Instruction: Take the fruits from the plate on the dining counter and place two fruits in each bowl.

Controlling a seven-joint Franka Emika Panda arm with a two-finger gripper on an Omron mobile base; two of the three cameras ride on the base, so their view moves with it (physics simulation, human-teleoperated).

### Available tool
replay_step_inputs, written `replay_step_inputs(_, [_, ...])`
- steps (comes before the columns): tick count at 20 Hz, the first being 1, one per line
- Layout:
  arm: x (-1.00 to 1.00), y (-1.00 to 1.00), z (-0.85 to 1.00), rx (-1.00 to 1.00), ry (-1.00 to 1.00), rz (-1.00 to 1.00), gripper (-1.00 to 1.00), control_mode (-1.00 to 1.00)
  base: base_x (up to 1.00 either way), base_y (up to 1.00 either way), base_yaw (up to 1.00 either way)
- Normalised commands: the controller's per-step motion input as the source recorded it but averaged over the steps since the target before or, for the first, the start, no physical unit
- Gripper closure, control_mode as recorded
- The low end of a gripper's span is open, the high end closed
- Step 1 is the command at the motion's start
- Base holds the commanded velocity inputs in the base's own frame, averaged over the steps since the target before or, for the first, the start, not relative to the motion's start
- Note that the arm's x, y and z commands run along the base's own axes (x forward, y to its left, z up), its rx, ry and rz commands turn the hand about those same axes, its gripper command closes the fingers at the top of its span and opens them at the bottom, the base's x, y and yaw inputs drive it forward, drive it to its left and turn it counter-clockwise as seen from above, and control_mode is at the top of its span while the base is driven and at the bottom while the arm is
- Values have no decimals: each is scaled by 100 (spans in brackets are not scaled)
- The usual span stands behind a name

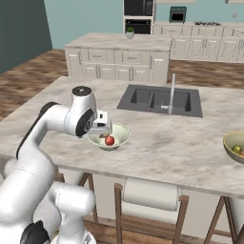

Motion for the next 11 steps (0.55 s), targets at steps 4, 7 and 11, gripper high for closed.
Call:
replay_step_inputs(4, [-100, 4, 80, 0, -17, 0, -100, -100, 0, 0, 0])
replay_step_inputs(7, [-100, 7, 87, 0, -18, 0, -100, -100, 0, 0, 0])
replay_step_inputs(11, [-98, 1, 64, 0, -25, 0, -100, -100, 0, 0, 0])
